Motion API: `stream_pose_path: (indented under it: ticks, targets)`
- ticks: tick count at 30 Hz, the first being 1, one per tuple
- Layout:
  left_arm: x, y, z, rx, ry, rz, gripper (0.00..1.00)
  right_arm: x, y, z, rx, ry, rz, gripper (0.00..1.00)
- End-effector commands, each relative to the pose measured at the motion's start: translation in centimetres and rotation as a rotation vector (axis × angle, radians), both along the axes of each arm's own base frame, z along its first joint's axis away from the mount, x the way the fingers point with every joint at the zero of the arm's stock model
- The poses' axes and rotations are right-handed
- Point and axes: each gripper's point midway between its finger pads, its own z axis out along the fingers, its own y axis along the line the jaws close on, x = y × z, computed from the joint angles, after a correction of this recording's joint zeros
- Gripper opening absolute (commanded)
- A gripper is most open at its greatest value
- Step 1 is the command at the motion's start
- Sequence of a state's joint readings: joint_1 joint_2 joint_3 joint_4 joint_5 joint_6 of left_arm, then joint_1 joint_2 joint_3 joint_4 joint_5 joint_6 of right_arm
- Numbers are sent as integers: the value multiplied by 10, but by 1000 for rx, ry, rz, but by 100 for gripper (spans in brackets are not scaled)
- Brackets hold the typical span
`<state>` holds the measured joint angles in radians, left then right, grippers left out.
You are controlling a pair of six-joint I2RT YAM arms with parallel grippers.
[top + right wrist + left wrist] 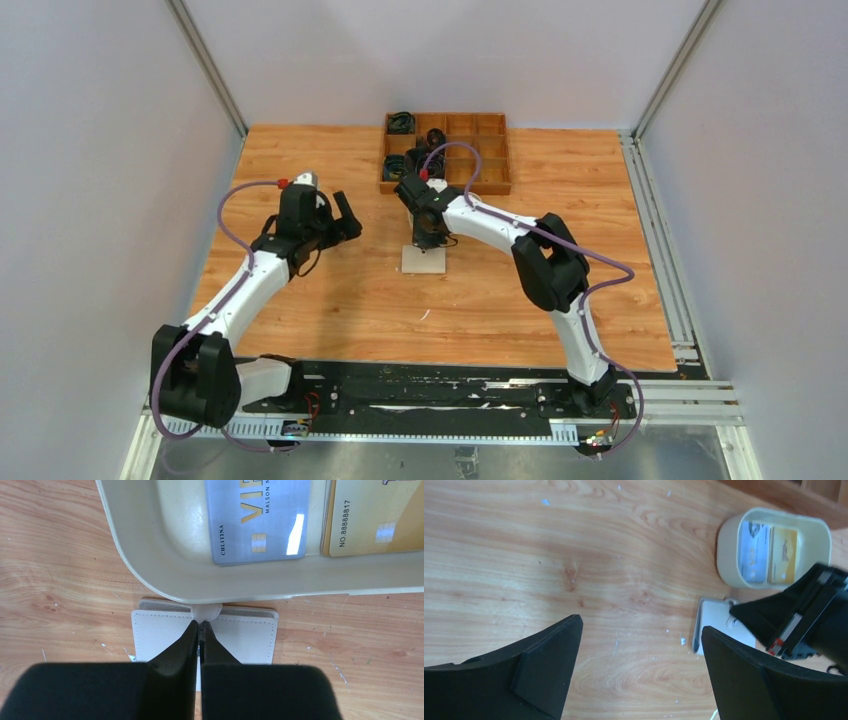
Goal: Take the credit cards out of the card holder
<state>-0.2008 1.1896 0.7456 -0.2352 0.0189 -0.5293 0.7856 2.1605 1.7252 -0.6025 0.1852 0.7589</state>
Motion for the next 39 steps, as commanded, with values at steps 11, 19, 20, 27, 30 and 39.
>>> stream_pose_path:
  ticks: [11, 19, 20, 27, 30, 39]
  targets:
    - [140, 29, 147, 25, -547, 113, 95, -40, 0, 18, 294, 85, -7, 0]
    - [158, 33, 78, 204, -218, 155, 90, -54, -2, 29, 356, 86, 14, 0]
    - [158, 29, 85, 219, -249, 154, 91, -56, -2, 29, 371, 96, 4, 0]
    - [116, -80, 84, 105, -309, -243, 100, -65, -10, 24, 582, 257, -218, 0]
    - [78, -113, 78, 96, -342, -289, 100, -62, -20, 24, 648, 293, -333, 0]
    - [-5, -134, 42, 9, -333, -274, 100, -52, -50, 35, 806, 293, -643, 0]
